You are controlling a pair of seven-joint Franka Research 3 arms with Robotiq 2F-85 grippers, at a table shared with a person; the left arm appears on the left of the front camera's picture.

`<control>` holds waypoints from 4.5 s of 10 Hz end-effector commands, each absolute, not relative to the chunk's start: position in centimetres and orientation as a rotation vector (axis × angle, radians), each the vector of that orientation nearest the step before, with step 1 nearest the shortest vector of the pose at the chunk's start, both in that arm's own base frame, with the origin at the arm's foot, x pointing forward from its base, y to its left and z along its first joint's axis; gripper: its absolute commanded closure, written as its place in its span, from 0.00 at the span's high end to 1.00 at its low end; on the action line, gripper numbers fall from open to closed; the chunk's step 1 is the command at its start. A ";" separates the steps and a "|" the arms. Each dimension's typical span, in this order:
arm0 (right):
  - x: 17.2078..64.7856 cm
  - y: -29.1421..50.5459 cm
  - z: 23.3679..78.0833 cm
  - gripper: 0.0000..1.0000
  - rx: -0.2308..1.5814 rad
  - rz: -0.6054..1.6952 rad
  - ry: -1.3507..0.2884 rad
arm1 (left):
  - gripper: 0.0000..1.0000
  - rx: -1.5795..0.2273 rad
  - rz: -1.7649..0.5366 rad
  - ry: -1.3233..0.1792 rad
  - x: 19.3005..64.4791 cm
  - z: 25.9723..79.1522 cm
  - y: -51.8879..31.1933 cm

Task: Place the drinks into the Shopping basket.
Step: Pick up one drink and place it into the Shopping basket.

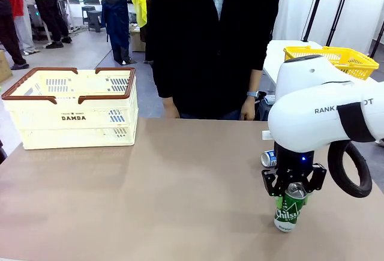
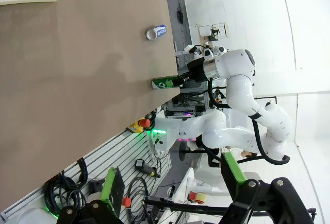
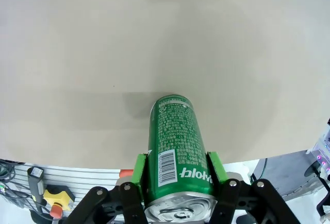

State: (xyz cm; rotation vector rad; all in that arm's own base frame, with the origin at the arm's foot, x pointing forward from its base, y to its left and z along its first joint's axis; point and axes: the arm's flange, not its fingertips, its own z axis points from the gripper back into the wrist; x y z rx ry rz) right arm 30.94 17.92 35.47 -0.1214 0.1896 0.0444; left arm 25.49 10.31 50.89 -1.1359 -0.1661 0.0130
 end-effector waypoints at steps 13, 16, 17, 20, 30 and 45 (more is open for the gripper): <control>24.4 14.6 54.5 0.00 0.103 0.015 0.132 | 1.00 -1.157 0.023 -0.163 25.4 51.3 10.2; 31.3 24.3 56.1 0.00 -0.048 0.127 -0.043 | 1.00 -1.157 0.023 -0.163 25.4 51.3 10.2; 33.9 29.0 56.0 0.00 -0.084 0.179 -0.036 | 1.00 -1.157 0.023 -0.163 25.4 51.3 10.2; 39.1 45.9 54.1 0.00 -0.106 0.309 -0.012 | 1.00 -1.157 0.023 -0.163 25.4 51.3 10.2; 34.3 60.4 40.2 0.00 -0.153 0.565 0.108 | 1.00 -1.157 0.023 -0.163 25.4 51.3 10.2; 35.9 54.1 46.9 1.00 -0.036 0.485 0.160 | 1.00 -1.157 0.023 -0.163 25.4 51.3 10.2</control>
